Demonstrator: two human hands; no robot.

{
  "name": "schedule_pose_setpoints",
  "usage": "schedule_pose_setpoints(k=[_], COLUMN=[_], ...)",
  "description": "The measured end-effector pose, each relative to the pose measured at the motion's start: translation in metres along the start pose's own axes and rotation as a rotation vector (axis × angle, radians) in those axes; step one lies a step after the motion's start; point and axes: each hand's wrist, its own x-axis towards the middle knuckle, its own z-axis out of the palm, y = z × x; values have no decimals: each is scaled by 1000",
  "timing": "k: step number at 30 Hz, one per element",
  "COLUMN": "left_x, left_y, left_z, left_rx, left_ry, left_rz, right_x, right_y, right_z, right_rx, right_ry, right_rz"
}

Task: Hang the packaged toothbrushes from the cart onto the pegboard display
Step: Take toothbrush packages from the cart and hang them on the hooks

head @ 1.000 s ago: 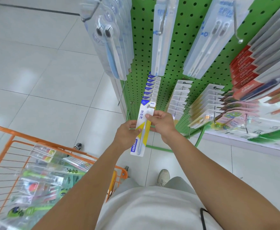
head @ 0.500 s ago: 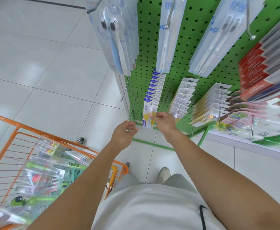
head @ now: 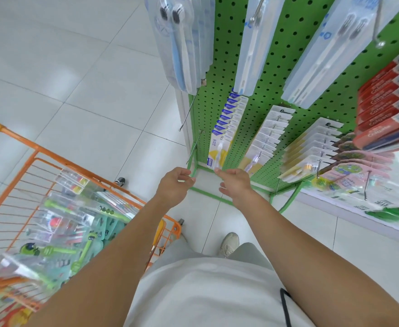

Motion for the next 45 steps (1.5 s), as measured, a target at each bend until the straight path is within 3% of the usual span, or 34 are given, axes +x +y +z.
schedule_pose_setpoints(k=[4,9,14,19,23,28,33,45], left_x=[-28,-102,-162,-171,-171,-168,-169,-133], left_y=[-40,-130,-219,-266,-293,-317,-339,-352], left_z=[-22,-63,-93,-105,-109,-115,-134,-183], left_rx=[-46,-34,-56,5,76,8,-79,-20], left_ry=[155,432,543,330,216,331,482,499], left_rz=[-101,-294,-464,-414,-369,-348,-336,-217], right_x=[-26,-59,-85,-84,-90,-80,-65,-31], right_y=[22,58,104,129,144,148,147,100], right_z=[32,104,165,192,206,221,233,278], right_rx=[-145,-481,-967,-1245,-1258,-1161,-1171,-1273], right_ry=[-255,-568,-733,-695,-661,-527,-517,-513], right_rz=[30,-71,-477,-635,-664,-649,-677,-760])
